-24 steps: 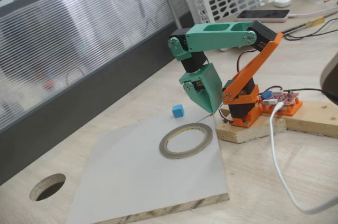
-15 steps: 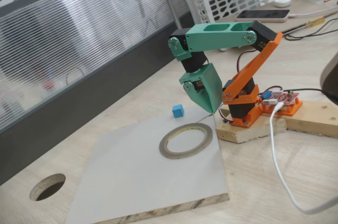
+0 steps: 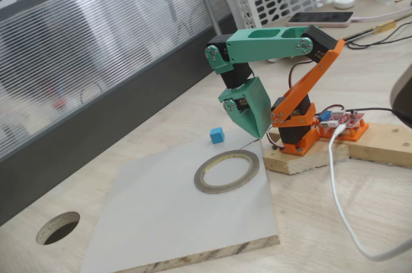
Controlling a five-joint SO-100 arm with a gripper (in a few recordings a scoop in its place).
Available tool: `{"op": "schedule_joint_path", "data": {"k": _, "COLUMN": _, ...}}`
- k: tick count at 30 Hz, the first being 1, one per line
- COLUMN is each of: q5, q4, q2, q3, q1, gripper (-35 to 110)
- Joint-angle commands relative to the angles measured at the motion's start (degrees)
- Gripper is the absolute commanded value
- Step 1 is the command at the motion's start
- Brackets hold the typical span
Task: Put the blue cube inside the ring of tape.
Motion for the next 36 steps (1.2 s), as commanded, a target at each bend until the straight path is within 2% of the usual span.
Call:
{"op": "schedule_joint_path", "data": {"k": 1, "q5": 0.6, "q4": 0.2, "q2": 4.6, "q3": 0.0, "q1": 0.0, "gripper": 0}}
{"op": "schedule_joint_path", "data": {"k": 36, "q5": 0.6, "q4": 0.1, "q2": 4.4, "q3": -1.1, "q1": 0.7, "gripper": 0}}
